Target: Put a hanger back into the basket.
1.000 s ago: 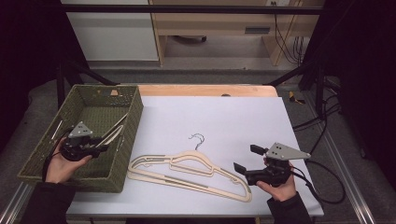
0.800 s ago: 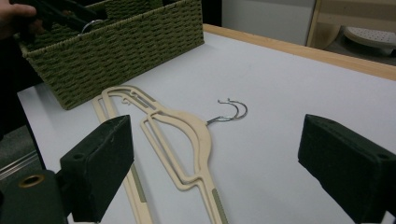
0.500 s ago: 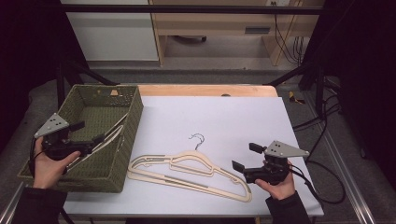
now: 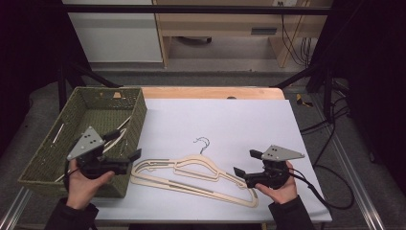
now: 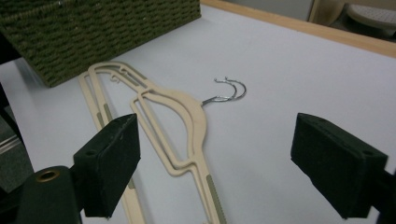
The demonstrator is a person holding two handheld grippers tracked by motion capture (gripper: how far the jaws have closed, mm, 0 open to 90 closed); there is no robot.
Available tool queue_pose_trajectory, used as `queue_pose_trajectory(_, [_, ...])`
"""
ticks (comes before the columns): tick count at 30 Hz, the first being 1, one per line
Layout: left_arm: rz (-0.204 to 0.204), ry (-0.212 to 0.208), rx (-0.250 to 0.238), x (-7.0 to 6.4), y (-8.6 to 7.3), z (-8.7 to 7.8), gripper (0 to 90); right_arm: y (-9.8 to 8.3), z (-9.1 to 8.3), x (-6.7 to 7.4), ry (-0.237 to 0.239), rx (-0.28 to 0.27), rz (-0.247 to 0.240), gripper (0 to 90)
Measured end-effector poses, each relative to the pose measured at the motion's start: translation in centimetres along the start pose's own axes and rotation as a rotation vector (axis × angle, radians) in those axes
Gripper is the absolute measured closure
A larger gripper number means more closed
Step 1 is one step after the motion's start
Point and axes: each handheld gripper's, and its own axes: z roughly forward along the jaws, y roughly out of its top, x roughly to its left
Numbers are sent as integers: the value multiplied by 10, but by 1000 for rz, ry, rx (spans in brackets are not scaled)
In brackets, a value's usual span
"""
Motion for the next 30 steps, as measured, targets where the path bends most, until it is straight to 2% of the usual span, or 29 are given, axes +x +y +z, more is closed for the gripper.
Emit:
queue_pose_trajectory(1, [-12, -25, -3, -7, -2, 7, 50, -2, 5, 0, 0, 18, -8, 174])
queue_pose_trajectory(10, [-7, -65, 45, -21, -19, 31, 53, -11, 23, -3, 8, 96, -6, 216])
queue_pose_trajectory(13, [-14, -79, 65, -25, -27, 37, 54, -16, 33, -5, 22, 153, -16, 254])
queue_pose_trajectory(15, [-16, -89, 77, -28, -31, 42, 54, -18, 36, -5, 26, 167, -16, 265])
queue_pose_trajectory(18, [-4, -99, 110, -31, -37, 51, 54, -25, 46, -6, 40, 218, -44, 336])
queue_pose_trajectory(22, [2, -110, 126, -33, -40, 56, 53, -31, 52, -11, 42, 257, -39, 396])
queue_pose_trajectory(24, [4, -109, 134, -33, -42, 58, 53, -36, 57, -13, 45, 300, -48, 447])
queue_pose_trajectory(25, [5, -109, 141, -33, -43, 59, 53, -36, 57, -13, 45, 300, -48, 447])
queue_pose_trajectory(26, [5, -105, 148, -33, -45, 61, 53, -38, 61, -15, 74, 329, -53, 477])
queue_pose_trajectory(28, [2, -108, 150, -33, -46, 61, 53, -39, 63, -14, 78, 339, -40, 491])
queue_pose_trajectory(29, [1, -112, 154, -33, -47, 62, 54, -41, 67, -15, 97, 349, -62, 517])
queue_pose_trajectory(30, [1, -112, 154, -33, -47, 62, 54, -41, 69, -14, 92, 357, -61, 531])
